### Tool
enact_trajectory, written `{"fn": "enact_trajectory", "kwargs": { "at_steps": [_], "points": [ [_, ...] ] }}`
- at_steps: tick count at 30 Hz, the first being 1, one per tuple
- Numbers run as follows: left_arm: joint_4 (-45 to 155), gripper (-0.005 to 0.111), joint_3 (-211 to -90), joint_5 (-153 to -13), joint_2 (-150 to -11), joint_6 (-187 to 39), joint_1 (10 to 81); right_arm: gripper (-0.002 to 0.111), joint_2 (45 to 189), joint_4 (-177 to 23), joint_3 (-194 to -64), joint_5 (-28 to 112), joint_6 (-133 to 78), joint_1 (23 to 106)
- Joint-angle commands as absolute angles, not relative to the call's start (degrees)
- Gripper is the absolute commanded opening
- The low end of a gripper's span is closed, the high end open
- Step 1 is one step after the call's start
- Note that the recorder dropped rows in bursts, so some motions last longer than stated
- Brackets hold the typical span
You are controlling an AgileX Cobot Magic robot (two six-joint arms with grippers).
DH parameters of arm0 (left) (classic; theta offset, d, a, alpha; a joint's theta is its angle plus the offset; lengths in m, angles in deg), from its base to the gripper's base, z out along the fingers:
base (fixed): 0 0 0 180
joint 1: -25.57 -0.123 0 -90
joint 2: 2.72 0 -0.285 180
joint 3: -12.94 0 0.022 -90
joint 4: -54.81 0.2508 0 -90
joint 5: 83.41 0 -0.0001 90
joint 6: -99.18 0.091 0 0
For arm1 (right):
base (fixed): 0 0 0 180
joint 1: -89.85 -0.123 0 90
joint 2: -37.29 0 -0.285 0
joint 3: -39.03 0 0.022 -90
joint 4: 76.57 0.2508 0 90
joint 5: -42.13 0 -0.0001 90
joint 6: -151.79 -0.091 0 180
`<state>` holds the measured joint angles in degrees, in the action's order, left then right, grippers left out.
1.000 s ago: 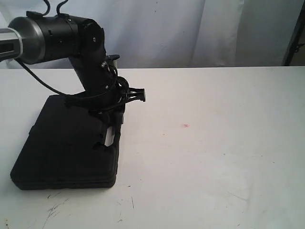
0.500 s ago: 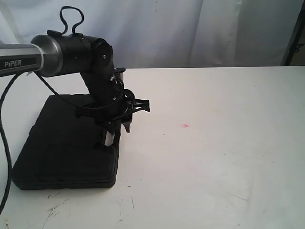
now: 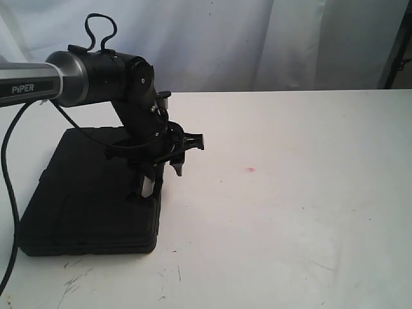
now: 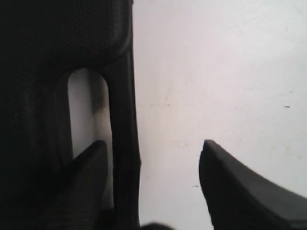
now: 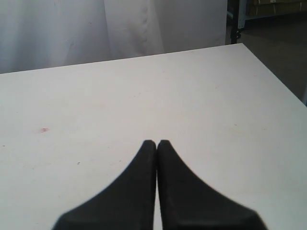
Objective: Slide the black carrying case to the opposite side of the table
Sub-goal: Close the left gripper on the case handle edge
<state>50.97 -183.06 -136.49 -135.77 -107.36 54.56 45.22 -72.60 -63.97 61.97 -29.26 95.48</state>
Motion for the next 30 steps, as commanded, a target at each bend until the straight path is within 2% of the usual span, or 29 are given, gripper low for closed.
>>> {"fn": "enact_trajectory", "kwargs": {
  "at_steps": [1, 12, 14, 19, 21, 30],
  "points": [
    [50.88, 0.05, -183.51, -135.72, -137.17, -107.87, 54.89, 0.0, 45.07, -72.68, -63.76, 61.95, -29.32, 95.78],
    [50.88, 0.049, -183.51, -134.38, -140.15, -109.29, 54.89, 0.0, 45.07, -72.68, -63.76, 61.95, -29.32, 95.78],
    [51.05, 0.042, -183.51, -134.13, -140.15, -109.29, 54.89, 0.0, 45.07, -72.68, -63.76, 61.95, -29.32, 95.78],
    [51.26, 0.009, -183.51, -133.09, -140.04, -109.17, 54.89, 0.0, 45.07, -72.68, -63.76, 61.95, -29.32, 95.78],
    [51.38, 0.0, -183.51, -133.09, -140.04, -109.03, 54.89, 0.0, 45.07, -72.68, -63.76, 61.95, -29.32, 95.78],
    [50.7, 0.0, -183.51, -132.96, -139.95, -109.54, 56.44, 0.0, 45.07, -72.68, -63.76, 61.95, -29.32, 95.78]
  ]
}}
